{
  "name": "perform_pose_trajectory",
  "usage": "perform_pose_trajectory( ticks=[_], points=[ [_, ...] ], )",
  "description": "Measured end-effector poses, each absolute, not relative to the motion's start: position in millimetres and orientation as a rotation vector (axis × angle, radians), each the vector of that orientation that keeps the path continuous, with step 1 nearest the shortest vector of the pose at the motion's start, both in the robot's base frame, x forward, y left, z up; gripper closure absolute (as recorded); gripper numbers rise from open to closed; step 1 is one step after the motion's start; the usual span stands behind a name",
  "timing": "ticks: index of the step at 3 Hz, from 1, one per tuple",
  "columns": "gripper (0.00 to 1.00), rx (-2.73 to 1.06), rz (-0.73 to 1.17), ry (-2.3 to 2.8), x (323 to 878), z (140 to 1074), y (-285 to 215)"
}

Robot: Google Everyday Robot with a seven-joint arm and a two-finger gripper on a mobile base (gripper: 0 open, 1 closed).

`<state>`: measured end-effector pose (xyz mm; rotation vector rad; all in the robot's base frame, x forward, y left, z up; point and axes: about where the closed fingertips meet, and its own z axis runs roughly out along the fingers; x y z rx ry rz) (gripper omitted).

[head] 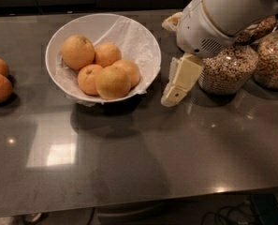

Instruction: Pick orange from white bowl

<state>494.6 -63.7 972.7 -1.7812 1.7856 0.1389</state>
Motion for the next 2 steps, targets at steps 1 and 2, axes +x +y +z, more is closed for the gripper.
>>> perform_pose_trajectory(
  ticks=[1, 2],
  points=[
    [0.00, -1.773, 0.184, 1.746, 502.1, 973.9, -45.5],
    [0.00, -1.773, 0.184, 1.746, 502.1, 973.9, -45.5]
  ],
)
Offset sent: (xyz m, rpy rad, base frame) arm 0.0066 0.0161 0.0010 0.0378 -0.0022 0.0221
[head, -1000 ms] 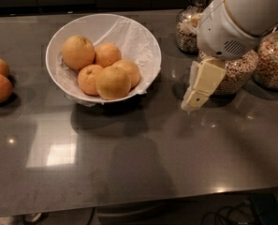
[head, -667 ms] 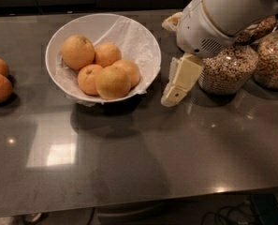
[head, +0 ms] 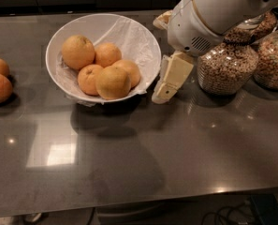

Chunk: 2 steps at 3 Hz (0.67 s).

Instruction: Pick orange from white bowl

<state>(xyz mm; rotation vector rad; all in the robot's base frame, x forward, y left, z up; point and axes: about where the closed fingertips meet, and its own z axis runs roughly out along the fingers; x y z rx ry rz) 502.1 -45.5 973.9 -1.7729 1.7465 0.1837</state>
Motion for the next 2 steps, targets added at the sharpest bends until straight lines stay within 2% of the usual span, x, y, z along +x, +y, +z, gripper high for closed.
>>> perform_pose_trajectory(
  ticks=[2],
  points=[
    [0.00, -1.768, 0.275, 1.568, 519.4, 987.3, 20.1]
  ],
)
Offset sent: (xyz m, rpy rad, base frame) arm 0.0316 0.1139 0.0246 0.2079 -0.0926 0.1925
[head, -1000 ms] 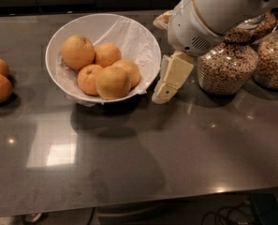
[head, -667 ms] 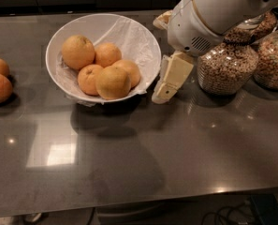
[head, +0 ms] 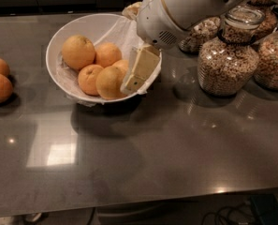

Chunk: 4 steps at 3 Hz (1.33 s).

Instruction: Pick orange from white bowl

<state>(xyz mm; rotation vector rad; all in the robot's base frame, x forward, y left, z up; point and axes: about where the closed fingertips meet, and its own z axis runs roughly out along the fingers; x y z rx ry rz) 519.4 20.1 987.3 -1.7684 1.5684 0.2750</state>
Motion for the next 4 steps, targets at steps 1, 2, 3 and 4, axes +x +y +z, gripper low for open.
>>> perform_pose_trajectory(
  ticks=[1, 2, 3, 4],
  points=[
    [0.00, -1.763, 0.318, 1.499, 526.7, 998.0, 52.1],
    [0.00, -1.776, 0.370, 1.447, 533.5, 1001.4, 81.5],
    [0.00, -1.762, 0.373, 1.444, 533.8, 1001.6, 82.8],
    [0.00, -1.731, 0.345, 1.445, 547.8, 1002.5, 89.7]
  ],
)
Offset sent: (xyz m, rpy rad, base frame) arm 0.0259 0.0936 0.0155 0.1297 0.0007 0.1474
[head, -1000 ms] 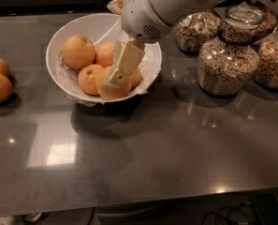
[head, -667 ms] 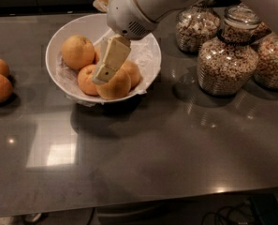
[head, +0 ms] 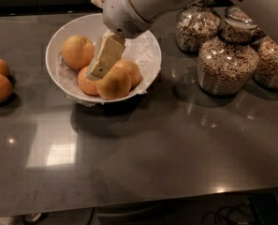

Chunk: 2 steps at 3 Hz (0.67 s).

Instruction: Pick orange from white bowl

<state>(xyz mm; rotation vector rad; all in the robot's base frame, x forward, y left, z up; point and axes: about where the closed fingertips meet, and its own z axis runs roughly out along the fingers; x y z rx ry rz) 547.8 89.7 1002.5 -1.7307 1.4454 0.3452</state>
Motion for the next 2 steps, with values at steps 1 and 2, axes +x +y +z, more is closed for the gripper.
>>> perform_pose_trajectory(
  ticks=[1, 2],
  points=[
    [0.00, -1.698, 0.296, 1.458, 569.5, 1005.2, 101.0],
    [0.00, -1.675, 0.296, 1.483, 592.7, 999.7, 111.6]
  ],
)
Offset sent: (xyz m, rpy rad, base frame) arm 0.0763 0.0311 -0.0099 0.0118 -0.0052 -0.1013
